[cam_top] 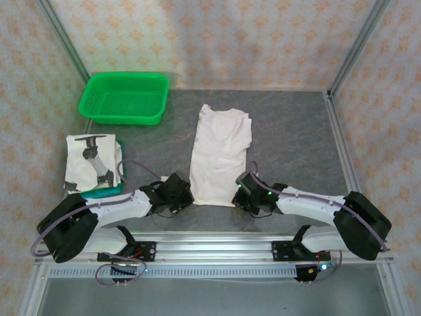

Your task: Fold and stack the t-shirts

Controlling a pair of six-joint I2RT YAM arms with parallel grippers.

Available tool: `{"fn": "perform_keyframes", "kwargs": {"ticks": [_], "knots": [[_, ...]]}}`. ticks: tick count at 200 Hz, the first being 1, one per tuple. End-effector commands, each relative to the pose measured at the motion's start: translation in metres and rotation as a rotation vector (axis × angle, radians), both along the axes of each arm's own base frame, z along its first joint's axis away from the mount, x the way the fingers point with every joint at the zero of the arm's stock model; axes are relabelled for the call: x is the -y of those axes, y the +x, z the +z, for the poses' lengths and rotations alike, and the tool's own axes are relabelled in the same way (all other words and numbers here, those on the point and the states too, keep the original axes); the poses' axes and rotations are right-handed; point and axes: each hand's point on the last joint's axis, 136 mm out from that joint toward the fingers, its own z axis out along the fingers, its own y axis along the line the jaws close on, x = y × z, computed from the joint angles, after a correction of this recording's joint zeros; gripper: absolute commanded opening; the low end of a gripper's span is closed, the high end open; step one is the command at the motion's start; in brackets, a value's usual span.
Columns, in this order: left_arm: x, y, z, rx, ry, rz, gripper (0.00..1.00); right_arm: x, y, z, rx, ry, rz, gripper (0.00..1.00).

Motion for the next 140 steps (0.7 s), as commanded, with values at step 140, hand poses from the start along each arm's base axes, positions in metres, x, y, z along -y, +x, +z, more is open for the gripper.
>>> {"fn": "perform_keyframes", "kwargs": {"ticks": [140], "knots": [[-0.020, -0.068, 0.050, -0.086, 0.089, -0.161, 0.00, 0.016, -0.079, 0.043, -0.011, -0.011, 0.109, 0.00]]}}
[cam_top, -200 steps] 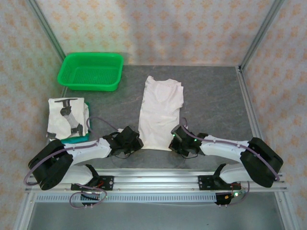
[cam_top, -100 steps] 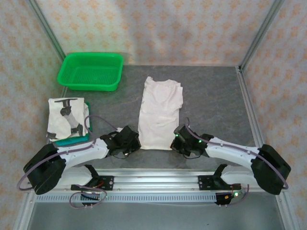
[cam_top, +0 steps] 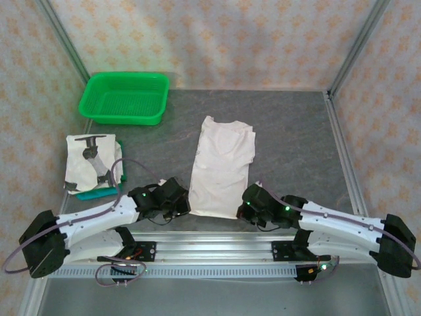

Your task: Fold and stack the t-shirts

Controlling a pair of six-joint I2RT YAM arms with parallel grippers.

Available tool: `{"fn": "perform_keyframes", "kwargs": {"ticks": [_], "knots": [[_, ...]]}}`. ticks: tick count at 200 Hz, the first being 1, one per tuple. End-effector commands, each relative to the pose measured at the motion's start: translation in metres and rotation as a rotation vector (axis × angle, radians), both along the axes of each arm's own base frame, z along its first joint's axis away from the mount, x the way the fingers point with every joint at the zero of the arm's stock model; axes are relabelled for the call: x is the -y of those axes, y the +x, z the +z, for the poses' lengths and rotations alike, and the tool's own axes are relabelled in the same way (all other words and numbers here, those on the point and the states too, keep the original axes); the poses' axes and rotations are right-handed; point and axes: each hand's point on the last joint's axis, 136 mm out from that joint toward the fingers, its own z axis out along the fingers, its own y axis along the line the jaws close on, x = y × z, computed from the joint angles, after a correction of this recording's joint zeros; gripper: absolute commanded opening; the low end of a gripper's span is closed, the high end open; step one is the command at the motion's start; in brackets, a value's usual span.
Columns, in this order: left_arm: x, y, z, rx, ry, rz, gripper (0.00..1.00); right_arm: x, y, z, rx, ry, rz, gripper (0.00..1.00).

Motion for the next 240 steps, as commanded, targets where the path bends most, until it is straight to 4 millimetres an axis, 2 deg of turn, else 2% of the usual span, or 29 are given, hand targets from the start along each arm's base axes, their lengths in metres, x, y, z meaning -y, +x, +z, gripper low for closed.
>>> {"fn": "perform_keyframes", "kwargs": {"ticks": [1, 23, 45, 93, 124, 146, 196, 200, 240], "knots": [[-0.017, -0.014, 0.007, -0.037, 0.052, 0.015, 0.00, 0.012, -0.010, 0.001, -0.018, -0.068, -0.030, 0.00], [-0.019, -0.015, 0.016, -0.026, 0.033, 0.025, 0.00, 0.006, -0.012, 0.010, -0.005, -0.051, -0.023, 0.00], [-0.013, -0.001, 0.037, 0.038, 0.032, 0.021, 0.00, 0.007, 0.003, 0.032, 0.083, -0.068, -0.030, 0.00], [0.007, 0.051, 0.081, 0.151, 0.072, -0.008, 0.00, 0.015, 0.050, 0.077, 0.211, -0.062, -0.062, 0.00], [0.012, 0.093, 0.106, 0.216, 0.131, -0.020, 0.00, 0.021, 0.085, 0.091, 0.250, -0.068, -0.085, 0.00], [0.012, 0.120, 0.114, 0.231, 0.147, -0.014, 0.00, 0.022, 0.110, 0.102, 0.269, -0.067, -0.091, 0.00], [0.024, 0.166, 0.126, 0.247, 0.150, -0.062, 0.00, 0.030, 0.159, 0.124, 0.309, -0.099, -0.088, 0.00], [0.025, 0.170, 0.126, 0.246, 0.151, -0.065, 0.00, 0.031, 0.164, 0.119, 0.296, -0.112, -0.087, 0.00], [0.030, 0.213, 0.134, 0.279, 0.160, -0.056, 0.00, 0.040, 0.202, 0.123, 0.309, -0.136, -0.095, 0.00]]}}
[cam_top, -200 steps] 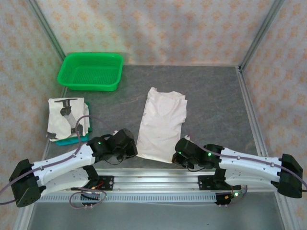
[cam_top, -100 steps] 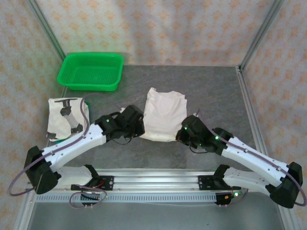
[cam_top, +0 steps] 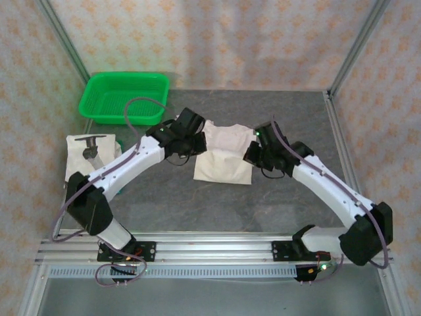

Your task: Fold and stack the t-shirts

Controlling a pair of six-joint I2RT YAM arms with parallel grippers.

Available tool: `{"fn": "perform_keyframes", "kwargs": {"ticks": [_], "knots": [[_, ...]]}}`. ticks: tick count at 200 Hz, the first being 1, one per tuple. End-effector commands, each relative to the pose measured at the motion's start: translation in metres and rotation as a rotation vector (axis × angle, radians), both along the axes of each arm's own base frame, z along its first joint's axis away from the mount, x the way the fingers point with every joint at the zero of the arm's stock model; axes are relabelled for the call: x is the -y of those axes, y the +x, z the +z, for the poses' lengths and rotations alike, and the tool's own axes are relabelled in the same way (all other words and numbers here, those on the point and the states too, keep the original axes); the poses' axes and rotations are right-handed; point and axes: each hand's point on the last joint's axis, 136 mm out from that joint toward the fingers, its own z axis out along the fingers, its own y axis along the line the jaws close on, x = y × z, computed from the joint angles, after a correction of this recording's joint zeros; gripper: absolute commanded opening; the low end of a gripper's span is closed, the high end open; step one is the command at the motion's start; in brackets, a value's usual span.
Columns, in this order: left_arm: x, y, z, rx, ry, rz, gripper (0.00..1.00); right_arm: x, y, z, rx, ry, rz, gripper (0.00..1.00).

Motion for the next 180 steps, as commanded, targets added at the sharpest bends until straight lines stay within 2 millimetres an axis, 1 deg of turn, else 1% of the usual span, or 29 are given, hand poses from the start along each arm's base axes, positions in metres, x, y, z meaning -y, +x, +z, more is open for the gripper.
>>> {"fn": "perform_keyframes", "kwargs": {"ticks": [1, 23, 41, 75, 92, 100, 102, 107, 165, 180], "knots": [[-0.002, 0.021, 0.013, 0.039, 0.026, -0.022, 0.00, 0.003, 0.020, 0.012, 0.046, -0.018, 0.037, 0.00], [-0.001, 0.041, 0.017, 0.049, 0.032, -0.018, 0.00, 0.007, 0.041, 0.019, 0.072, -0.011, 0.023, 0.00], [0.000, 0.055, 0.015, 0.051, 0.029, -0.017, 0.00, 0.011, 0.057, 0.020, 0.079, -0.009, 0.017, 0.00], [0.002, 0.077, 0.005, 0.038, 0.033, -0.018, 0.00, 0.019, 0.088, 0.013, 0.076, -0.008, -0.003, 0.00], [0.003, 0.088, -0.001, 0.030, 0.041, -0.018, 0.00, 0.021, 0.103, 0.006, 0.067, 0.003, -0.013, 0.00], [0.002, 0.091, 0.004, 0.040, 0.037, -0.016, 0.00, 0.021, 0.108, 0.004, 0.064, 0.009, -0.014, 0.00], [0.003, 0.094, -0.007, 0.021, 0.048, -0.017, 0.00, 0.022, 0.110, 0.003, 0.063, 0.010, -0.015, 0.00], [0.003, 0.097, -0.012, 0.011, 0.056, -0.017, 0.00, 0.021, 0.113, 0.002, 0.064, 0.016, -0.015, 0.00], [0.002, 0.131, -0.045, -0.027, 0.102, -0.001, 0.00, 0.018, 0.156, -0.030, 0.039, 0.007, -0.020, 0.00], [0.001, 0.140, -0.057, -0.037, 0.113, 0.008, 0.00, 0.017, 0.168, -0.040, 0.032, -0.005, -0.013, 0.00]]}}
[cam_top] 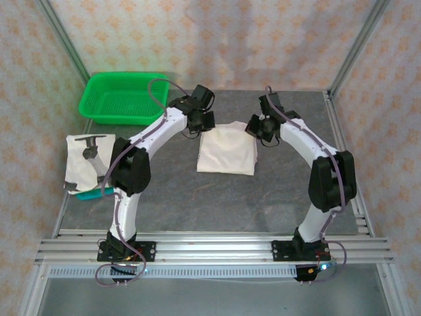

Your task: Fold and stack the t-shirts

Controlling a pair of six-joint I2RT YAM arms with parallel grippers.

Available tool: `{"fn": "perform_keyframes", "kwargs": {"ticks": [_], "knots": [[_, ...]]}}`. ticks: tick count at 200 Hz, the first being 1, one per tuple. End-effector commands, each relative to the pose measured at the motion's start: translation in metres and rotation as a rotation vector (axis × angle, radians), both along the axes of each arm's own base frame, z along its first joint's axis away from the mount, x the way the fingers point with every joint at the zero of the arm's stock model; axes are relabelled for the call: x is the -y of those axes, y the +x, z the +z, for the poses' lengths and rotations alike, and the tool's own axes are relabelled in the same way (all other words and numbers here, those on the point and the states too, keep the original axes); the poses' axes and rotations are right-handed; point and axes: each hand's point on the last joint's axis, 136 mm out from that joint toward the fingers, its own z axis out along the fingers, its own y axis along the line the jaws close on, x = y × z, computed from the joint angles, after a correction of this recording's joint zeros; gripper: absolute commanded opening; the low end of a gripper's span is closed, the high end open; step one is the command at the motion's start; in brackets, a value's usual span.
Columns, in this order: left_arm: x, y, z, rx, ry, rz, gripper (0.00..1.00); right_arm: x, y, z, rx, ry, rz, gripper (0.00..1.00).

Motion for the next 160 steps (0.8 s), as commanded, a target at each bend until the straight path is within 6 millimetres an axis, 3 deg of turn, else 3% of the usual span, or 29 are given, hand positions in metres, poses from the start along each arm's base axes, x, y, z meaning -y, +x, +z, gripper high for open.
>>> {"fn": "perform_keyframes", "kwargs": {"ticks": [1, 56, 97, 113, 135, 160], "knots": [[-0.008, 0.012, -0.004, -0.001, 0.039, 0.003, 0.00, -0.003, 0.029, 0.004, 0.066, -0.006, 0.017, 0.00], [-0.013, 0.036, -0.036, -0.047, 0.050, 0.031, 0.00, 0.003, 0.066, -0.039, 0.051, -0.110, 0.018, 0.00], [-0.015, 0.045, -0.043, -0.051, 0.052, 0.048, 0.00, 0.003, 0.089, -0.050, 0.085, -0.109, 0.012, 0.01], [-0.019, 0.047, -0.046, -0.058, 0.045, 0.061, 0.20, 0.005, 0.096, -0.049, 0.110, -0.104, 0.000, 0.23], [-0.022, 0.046, -0.036, -0.045, 0.052, 0.065, 0.54, 0.007, 0.099, -0.027, 0.173, -0.087, -0.005, 0.55], [-0.027, 0.043, -0.013, 0.008, 0.048, 0.076, 0.75, 0.011, 0.095, 0.005, 0.257, -0.095, 0.000, 0.72]]}}
